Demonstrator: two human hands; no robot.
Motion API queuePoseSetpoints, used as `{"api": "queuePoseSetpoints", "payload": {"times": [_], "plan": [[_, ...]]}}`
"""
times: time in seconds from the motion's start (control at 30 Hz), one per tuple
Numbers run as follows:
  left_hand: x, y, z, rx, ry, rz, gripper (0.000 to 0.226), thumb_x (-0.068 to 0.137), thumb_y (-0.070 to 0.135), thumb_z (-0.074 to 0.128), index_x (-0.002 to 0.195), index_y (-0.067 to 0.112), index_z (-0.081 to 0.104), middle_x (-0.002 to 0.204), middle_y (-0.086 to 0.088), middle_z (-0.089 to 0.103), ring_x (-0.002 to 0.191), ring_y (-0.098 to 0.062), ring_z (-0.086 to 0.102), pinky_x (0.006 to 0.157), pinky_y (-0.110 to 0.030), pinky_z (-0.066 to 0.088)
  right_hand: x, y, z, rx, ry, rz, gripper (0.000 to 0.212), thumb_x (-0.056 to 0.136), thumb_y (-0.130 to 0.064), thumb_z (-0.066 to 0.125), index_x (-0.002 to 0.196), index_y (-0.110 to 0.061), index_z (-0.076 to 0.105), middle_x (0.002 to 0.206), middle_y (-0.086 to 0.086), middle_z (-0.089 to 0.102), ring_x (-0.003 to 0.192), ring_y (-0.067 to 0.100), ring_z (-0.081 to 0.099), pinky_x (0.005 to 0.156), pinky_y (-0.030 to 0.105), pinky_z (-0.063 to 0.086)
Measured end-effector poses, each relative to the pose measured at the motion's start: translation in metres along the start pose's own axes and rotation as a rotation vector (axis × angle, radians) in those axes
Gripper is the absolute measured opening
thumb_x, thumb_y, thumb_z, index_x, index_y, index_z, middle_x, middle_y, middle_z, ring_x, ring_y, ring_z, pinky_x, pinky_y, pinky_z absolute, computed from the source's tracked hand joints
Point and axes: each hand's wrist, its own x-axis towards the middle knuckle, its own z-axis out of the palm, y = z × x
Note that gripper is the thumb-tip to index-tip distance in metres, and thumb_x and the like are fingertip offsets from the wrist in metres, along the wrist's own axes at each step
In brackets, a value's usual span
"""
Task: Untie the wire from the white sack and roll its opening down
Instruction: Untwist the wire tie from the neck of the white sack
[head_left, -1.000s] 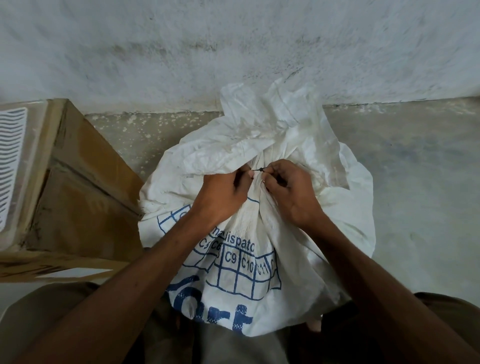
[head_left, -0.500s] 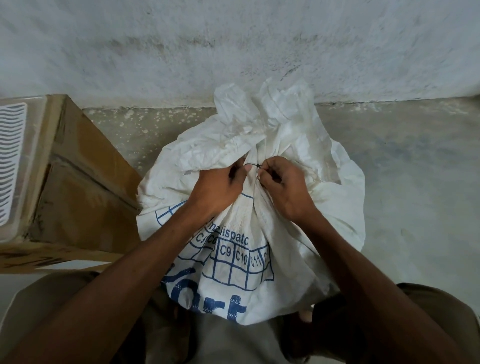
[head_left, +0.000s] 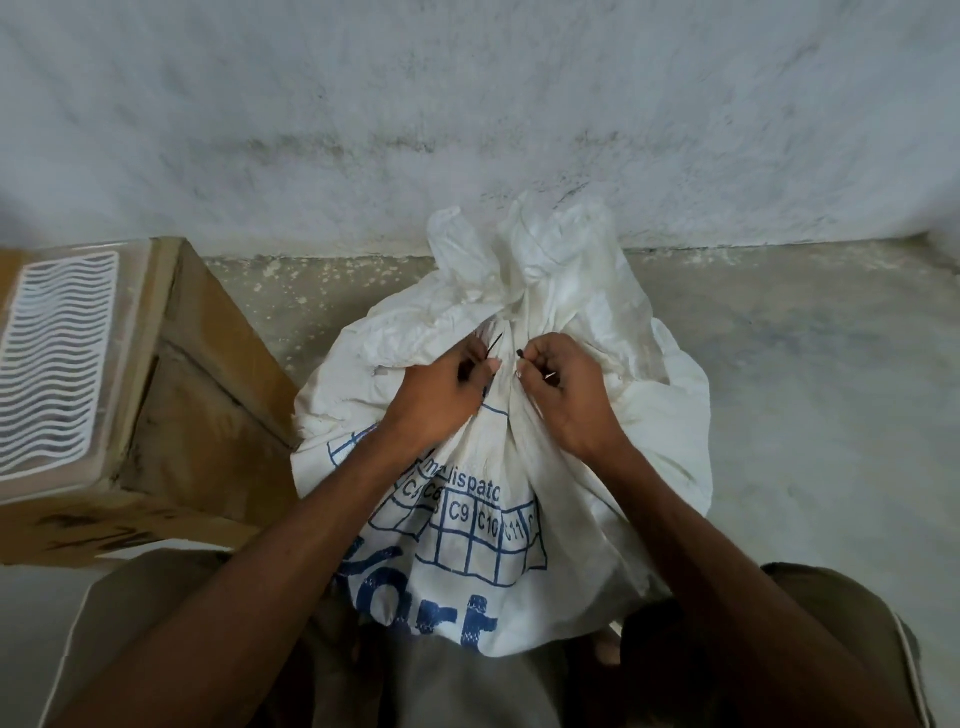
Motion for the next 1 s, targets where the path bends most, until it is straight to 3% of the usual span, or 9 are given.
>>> {"api": "queuePoseSetpoints", "payload": {"times": [0.1,0.13,0.23,0.33,0.53,0.67,0.77,1.0], "plan": [[-0.017,0.007,-0.008,0.003,0.052,0.076,0.017,0.098,0.027,0.061,0.108,0.013,0.061,0.099,0.001,0.07,0.09,-0.015,0.066,0.083,-0.028,0.053,-0.015,-0.02,-0.015,0.0,0.007,-0.019,0.007,0.092,-0.006,0.065,0.087,-0.009,0.062,0.084,0.004,0.061,0.081,0.019,0.056,0.073,0.033,0.047],[-0.024,0.01,-0.012,-0.003,0.091,0.108,0.018,0.097,0.021,0.062,0.111,0.01,0.062,0.1,0.001,0.07,0.09,-0.016,0.066,0.084,-0.028,0.054,-0.02,-0.028,-0.021,0.017,0.012,-0.024,0.008,0.093,-0.006,0.065,0.087,-0.009,0.062,0.085,0.004,0.062,0.082,0.018,0.057,0.075,0.031,0.047],[-0.053,0.022,-0.023,-0.04,0.196,0.116,0.036,0.093,0.009,0.063,0.128,0.006,0.059,0.113,-0.004,0.067,0.101,-0.017,0.063,0.087,-0.007,0.042,-0.036,-0.05,-0.038,0.14,-0.003,0.025,0.015,0.092,-0.005,0.066,0.086,-0.017,0.06,0.085,0.001,0.062,0.08,0.016,0.058,0.077,0.03,0.046],[-0.083,0.033,-0.03,-0.051,0.262,0.105,0.038,0.091,0.008,0.064,0.129,0.012,0.06,0.122,-0.008,0.063,0.111,-0.019,0.059,0.093,-0.013,0.038,-0.054,-0.074,-0.05,0.238,-0.039,0.061,0.015,0.09,-0.003,0.066,0.085,-0.016,0.059,0.083,0.0,0.061,0.075,0.01,0.056,0.075,0.029,0.045],[-0.125,0.067,-0.052,-0.151,0.164,0.174,0.038,0.088,0.006,0.069,0.124,0.016,0.065,0.122,-0.001,0.064,0.105,-0.008,0.061,0.092,-0.022,0.053,-0.079,-0.133,-0.077,0.376,-0.07,0.041,0.011,0.093,-0.001,0.063,0.091,0.008,0.058,0.075,0.011,0.053,0.062,0.009,0.047,0.059,0.019,0.039],[-0.141,0.089,-0.07,-0.099,0.135,0.214,0.039,0.088,0.02,0.075,0.126,0.02,0.068,0.115,0.0,0.067,0.101,-0.008,0.062,0.089,-0.022,0.052,-0.089,-0.181,-0.096,0.51,-0.113,0.034,0.006,0.097,-0.001,0.06,0.094,0.004,0.06,0.072,0.012,0.047,0.06,0.014,0.04,0.054,0.02,0.034],[-0.156,0.11,-0.089,-0.159,0.179,0.225,0.02,0.091,0.022,0.073,0.11,0.018,0.077,0.102,0.003,0.074,0.087,-0.002,0.066,0.076,-0.012,0.05,-0.093,-0.214,-0.108,0.586,-0.118,0.016,0.006,0.095,-0.002,0.063,0.09,-0.006,0.064,0.071,0.008,0.05,0.059,0.016,0.042,0.053,0.024,0.031],[-0.195,0.125,-0.145,-0.332,0.239,0.208,0.012,0.084,0.022,0.082,0.094,0.016,0.079,0.081,0.005,0.076,0.071,-0.007,0.073,0.067,-0.021,0.058,-0.089,-0.27,-0.117,0.577,-0.028,-0.004,0.009,0.094,-0.004,0.065,0.086,-0.008,0.066,0.067,0.011,0.055,0.058,0.018,0.048,0.053,0.027,0.036]]}}
